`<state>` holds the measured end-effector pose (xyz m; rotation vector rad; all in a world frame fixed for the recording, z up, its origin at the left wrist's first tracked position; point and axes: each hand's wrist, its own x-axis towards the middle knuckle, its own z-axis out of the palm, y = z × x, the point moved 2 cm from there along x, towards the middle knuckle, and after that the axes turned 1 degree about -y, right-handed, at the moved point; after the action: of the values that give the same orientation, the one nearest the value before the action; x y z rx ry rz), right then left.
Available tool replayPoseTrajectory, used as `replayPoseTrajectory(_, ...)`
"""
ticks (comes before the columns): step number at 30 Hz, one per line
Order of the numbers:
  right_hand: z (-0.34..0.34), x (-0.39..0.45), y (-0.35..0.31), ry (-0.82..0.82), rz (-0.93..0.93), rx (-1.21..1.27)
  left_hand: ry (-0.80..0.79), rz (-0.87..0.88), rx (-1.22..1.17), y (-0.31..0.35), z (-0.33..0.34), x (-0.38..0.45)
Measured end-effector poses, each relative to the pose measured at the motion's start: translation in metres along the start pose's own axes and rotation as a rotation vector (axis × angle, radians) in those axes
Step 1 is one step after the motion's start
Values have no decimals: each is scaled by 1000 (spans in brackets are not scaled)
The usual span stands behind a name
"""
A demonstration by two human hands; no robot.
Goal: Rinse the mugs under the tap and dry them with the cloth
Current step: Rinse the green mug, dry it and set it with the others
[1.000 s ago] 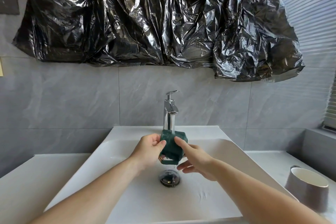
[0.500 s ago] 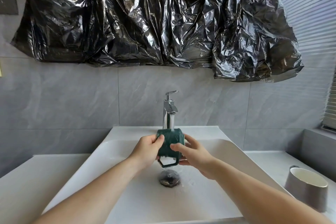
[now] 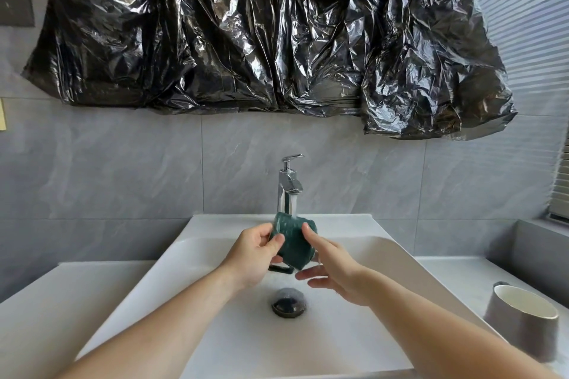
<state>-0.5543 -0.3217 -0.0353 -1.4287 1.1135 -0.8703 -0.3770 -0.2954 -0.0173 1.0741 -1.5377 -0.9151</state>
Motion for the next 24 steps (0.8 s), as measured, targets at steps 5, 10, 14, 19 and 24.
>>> replayPoseTrajectory(5, -8, 2, 5, 38, -5, 11, -70, -44, -35, -1, 5, 0)
replayPoseTrajectory(10, -6, -2, 0, 56, -83, 37, -27, -79, -49, 1, 2, 0)
replayPoseTrajectory(14, 1, -2, -2, 73, -169, -69, 23, -89, 14, 1, -1, 0)
replayPoseTrajectory(19, 3, -4, -5, 112, -287, -93, 27, -52, 12, 3, -1, -1)
replayPoseTrajectory(24, 4, -2, -6, 81, -279, -10, 46, -3, -24, 5, -2, -1)
